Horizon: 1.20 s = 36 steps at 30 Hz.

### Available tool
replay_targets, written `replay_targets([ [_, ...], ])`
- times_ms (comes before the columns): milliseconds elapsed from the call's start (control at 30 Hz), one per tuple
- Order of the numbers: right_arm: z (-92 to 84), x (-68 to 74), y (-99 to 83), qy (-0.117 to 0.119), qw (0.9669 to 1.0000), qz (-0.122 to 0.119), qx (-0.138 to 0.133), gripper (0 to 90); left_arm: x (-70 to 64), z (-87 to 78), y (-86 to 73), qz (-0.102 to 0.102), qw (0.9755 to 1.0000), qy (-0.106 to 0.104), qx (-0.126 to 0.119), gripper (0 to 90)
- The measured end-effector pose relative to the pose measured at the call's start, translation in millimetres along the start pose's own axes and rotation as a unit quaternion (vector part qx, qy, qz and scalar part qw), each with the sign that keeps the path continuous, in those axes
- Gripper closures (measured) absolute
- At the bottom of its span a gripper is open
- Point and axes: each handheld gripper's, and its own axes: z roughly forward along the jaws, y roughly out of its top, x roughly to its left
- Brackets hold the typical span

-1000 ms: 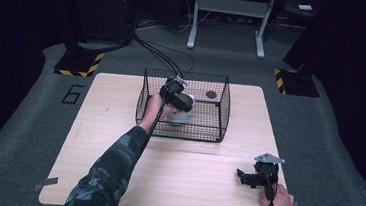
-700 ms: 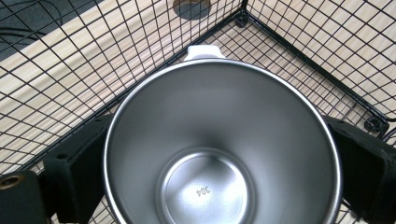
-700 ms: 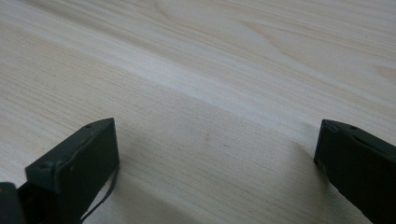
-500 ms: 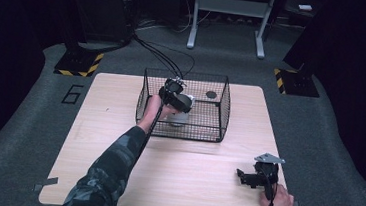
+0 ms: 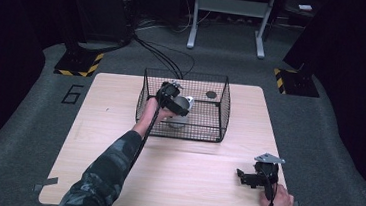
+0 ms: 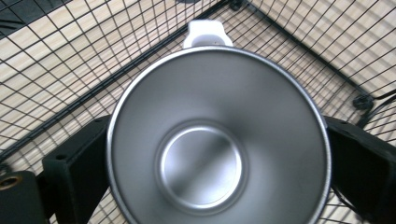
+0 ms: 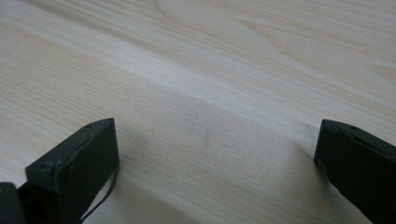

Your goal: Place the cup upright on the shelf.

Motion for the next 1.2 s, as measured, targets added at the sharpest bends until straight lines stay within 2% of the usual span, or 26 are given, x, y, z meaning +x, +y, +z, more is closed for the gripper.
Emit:
replay_targets([
  [100, 0.0, 0.0, 0.0, 0.000, 1.0000, 0.000, 0.000, 0.0, 1.0, -3.5, 0.2, 0.000, 1.0000, 0.001, -0.004, 0.0],
  [133, 0.0, 0.0, 0.0, 0.000, 1.0000, 0.000, 0.000, 0.0, 1.0, -6.2, 0.1, -0.008, 0.9999, 0.001, -0.013, 0.0],
  [300, 0.0, 0.0, 0.0, 0.000, 1.0000, 0.000, 0.000, 0.0, 0.4, -21.4, 0.3, -0.007, 0.9995, -0.004, -0.030, 0.0],
  [633, 0.0, 0.0, 0.0, 0.000, 1.0000, 0.000, 0.000, 0.0, -15.6, -61.7, -8.1, 0.030, 0.9982, -0.005, -0.051, 0.0],
  [867, 0.0, 0.0, 0.0, 0.000, 1.0000, 0.000, 0.000, 0.0, -31.6, -91.8, -24.7, 0.057, 0.9965, -0.009, -0.060, 0.0],
  [1033, 0.0, 0.0, 0.0, 0.000, 1.0000, 0.000, 0.000, 0.0, -43.1, -109.1, -46.5, 0.068, 0.9949, -0.010, -0.074, 0.0],
  [1167, 0.0, 0.0, 0.0, 0.000, 1.0000, 0.000, 0.000, 0.0, -44.6, -118.8, -63.3, 0.075, 0.9943, -0.003, -0.076, 0.0],
  [1200, 0.0, 0.0, 0.0, 0.000, 1.0000, 0.000, 0.000, 0.0, -44.6, -118.8, -63.3, 0.075, 0.9943, -0.003, -0.076, 0.0],
])
